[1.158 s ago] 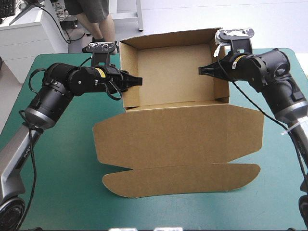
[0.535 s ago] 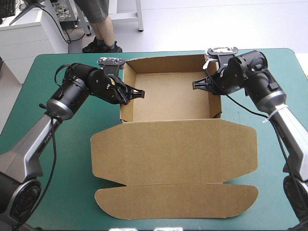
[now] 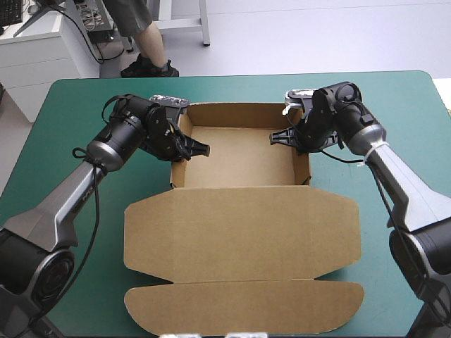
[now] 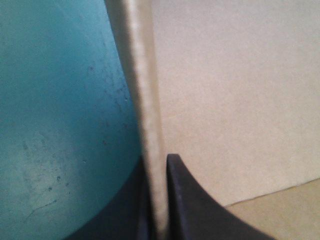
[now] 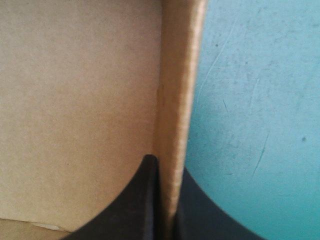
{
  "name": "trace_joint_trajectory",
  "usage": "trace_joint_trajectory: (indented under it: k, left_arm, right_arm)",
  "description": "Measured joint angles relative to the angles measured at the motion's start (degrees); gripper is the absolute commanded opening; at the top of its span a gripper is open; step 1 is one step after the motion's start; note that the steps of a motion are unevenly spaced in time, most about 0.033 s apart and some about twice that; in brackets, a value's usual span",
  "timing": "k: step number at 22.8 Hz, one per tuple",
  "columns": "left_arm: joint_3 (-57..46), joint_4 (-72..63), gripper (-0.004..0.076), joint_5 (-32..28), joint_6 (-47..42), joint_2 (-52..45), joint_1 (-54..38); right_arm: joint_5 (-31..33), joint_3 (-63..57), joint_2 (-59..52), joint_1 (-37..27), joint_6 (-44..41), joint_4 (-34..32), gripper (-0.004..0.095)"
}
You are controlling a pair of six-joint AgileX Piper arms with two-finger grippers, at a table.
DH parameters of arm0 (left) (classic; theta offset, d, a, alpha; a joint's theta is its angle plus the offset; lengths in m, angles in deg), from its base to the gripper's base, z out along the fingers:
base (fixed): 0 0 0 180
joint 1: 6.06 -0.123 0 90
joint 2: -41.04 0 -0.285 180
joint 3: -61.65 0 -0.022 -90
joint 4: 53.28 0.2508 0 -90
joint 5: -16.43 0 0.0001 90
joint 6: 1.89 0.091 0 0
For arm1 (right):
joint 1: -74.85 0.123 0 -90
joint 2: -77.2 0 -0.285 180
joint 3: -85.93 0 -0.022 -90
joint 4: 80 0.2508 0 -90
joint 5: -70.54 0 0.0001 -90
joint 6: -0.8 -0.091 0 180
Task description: Fold the box
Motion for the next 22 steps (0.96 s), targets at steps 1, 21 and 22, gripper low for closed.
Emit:
trace_joint_trajectory:
  k: [1, 21, 22]
  left_arm:
    - [0.00, 0.14, -0.0008, 0.55, 0.00, 0.67, 0.00]
    - [0.92, -6.40, 0.0518, 4.54, 1.88, 6.49, -5.98]
    - [0.92, -6.34, 0.0518, 4.17, 1.94, 6.16, -6.05]
  right_arm:
    - [0.14, 0.00, 0.55, 0.05, 0.00, 0.16, -0.0013]
    - [3.18, 0.00, 5.35, 0.20, 6.02, 0.38, 0.0905]
    - [3.18, 0.00, 5.35, 0.20, 6.06, 0.38, 0.0929]
